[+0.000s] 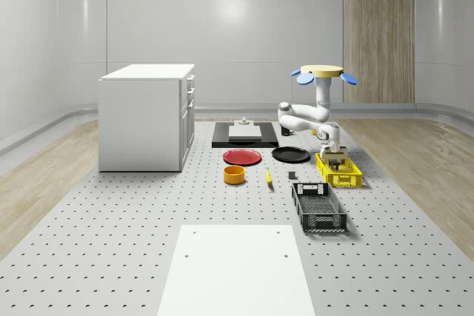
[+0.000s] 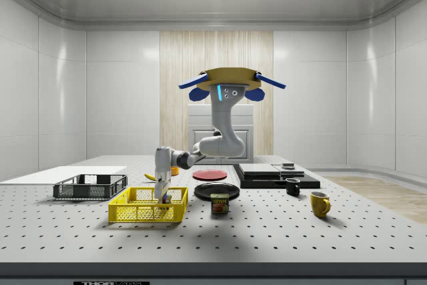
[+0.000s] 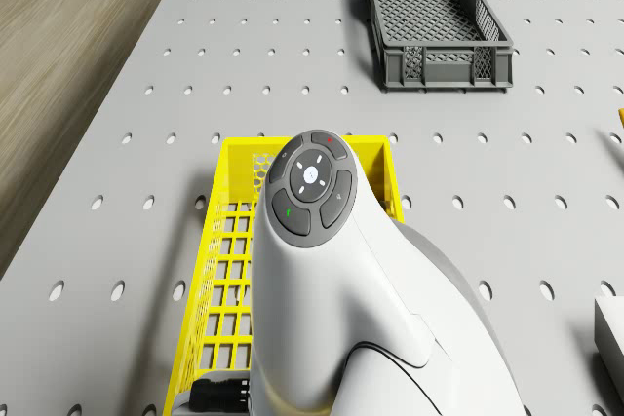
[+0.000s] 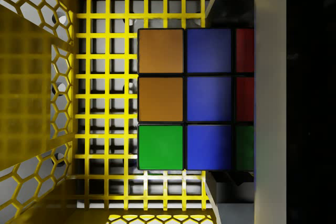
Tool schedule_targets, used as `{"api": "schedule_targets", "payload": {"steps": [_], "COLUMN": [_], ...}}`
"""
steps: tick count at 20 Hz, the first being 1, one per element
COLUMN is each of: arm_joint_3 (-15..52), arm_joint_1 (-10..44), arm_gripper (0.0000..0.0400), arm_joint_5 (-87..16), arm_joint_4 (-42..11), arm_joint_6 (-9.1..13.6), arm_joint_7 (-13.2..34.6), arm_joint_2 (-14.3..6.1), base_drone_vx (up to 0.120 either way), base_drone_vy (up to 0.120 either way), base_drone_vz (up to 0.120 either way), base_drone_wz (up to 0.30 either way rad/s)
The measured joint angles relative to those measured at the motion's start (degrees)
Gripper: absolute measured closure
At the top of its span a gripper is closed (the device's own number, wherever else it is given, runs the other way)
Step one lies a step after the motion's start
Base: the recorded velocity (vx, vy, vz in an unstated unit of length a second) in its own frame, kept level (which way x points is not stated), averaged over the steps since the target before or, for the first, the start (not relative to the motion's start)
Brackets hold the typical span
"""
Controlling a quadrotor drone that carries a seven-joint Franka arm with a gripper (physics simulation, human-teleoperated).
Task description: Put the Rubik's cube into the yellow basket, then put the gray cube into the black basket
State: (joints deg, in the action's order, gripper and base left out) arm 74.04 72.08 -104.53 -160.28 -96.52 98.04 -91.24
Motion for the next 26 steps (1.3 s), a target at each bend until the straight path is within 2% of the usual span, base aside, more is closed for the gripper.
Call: {"api": "schedule_targets", "payload": {"steps": [5,13,21,26], "arm_joint_3": [1.11,7.72,11.65,12.32], "arm_joint_1": [-0.29,-1.35,-1.65,-1.68], "arm_gripper": [0.0014,0.0002,0.0000,0.0000], "arm_joint_5": [0.95,7.10,10.87,11.57], "arm_joint_4": [-0.30,-1.56,-1.95,-1.99], "arm_joint_6": [0.63,3.08,4.15,4.16], "arm_joint_7": [-0.08,-0.29,-0.33,-0.33], "arm_joint_2": [0.21,0.35,0.17,-0.03], "base_drone_vx": [0.000,0.000,0.000,0.000], "base_drone_vy": [0.000,0.000,-0.005,-0.120], "base_drone_vz": [0.000,0.000,0.120,0.032], "base_drone_wz": [0.000,0.000,0.000,0.000]}}
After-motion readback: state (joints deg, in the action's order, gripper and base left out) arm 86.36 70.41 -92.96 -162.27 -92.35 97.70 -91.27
